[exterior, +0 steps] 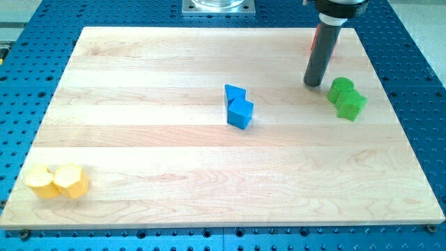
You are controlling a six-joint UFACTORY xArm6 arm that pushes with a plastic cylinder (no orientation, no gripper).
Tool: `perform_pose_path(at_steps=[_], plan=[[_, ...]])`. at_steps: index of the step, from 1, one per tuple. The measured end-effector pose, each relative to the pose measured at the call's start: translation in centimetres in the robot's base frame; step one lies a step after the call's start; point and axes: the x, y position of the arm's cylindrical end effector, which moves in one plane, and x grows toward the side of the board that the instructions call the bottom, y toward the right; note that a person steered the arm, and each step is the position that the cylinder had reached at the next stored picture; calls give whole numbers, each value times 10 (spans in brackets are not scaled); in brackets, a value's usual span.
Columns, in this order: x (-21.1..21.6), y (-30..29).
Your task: Push the yellow blocks below the blue cube
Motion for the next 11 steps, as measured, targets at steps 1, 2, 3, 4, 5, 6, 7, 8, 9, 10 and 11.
perform_pose_path(at_steps=[1, 2, 3, 4, 5, 6, 7, 8, 9, 10, 11], plan=[[-4, 0], [-5, 0], [-5, 0], [-5, -25], [-5, -37], [-5, -78], [-6, -137], [11, -212], [41, -323], [95, -434], [123, -476]])
